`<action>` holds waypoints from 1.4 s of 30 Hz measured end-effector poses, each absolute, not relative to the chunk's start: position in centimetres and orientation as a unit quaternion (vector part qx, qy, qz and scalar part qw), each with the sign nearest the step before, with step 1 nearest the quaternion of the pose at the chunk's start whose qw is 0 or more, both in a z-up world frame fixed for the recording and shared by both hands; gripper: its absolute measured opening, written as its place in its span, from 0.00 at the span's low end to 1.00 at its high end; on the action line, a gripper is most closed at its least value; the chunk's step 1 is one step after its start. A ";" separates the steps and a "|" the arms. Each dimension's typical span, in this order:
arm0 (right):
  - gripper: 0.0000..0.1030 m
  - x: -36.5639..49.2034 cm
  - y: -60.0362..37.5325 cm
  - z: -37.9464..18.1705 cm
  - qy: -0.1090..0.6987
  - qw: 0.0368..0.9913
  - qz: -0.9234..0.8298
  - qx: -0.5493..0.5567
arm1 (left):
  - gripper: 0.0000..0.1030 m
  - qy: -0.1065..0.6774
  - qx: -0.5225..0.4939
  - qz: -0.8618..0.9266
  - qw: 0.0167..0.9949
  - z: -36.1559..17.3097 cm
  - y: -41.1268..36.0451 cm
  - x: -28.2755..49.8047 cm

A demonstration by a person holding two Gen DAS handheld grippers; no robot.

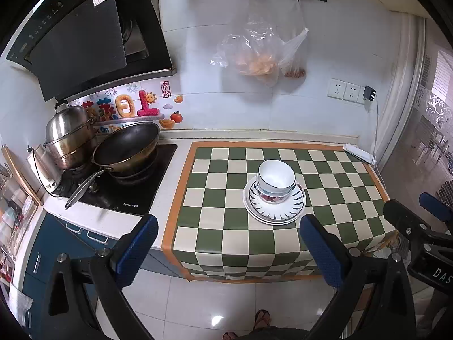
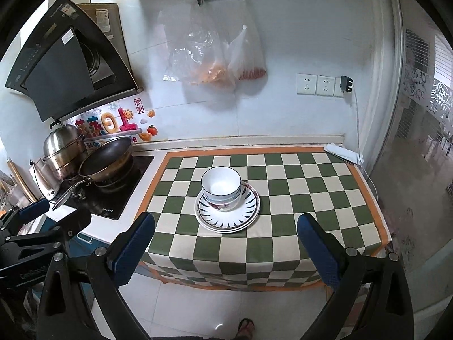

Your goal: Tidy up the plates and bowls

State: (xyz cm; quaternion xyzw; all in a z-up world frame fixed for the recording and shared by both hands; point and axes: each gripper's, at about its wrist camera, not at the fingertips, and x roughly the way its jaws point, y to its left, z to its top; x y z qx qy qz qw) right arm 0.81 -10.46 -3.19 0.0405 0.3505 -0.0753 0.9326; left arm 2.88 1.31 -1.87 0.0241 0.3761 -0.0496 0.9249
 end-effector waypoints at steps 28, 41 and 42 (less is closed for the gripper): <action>1.00 2.1 -11.5 -3.2 0.362 0.929 -0.064 0.033 | 1.00 0.388 0.014 -0.053 0.920 -2.1 2.2 3.0; 1.00 2.3 -11.8 -3.7 0.365 0.929 -0.060 0.035 | 1.00 0.389 0.015 -0.052 0.920 -2.0 2.2 3.1; 1.00 2.3 -11.8 -3.7 0.365 0.928 -0.060 0.035 | 1.00 0.389 0.015 -0.052 0.920 -2.0 2.2 3.1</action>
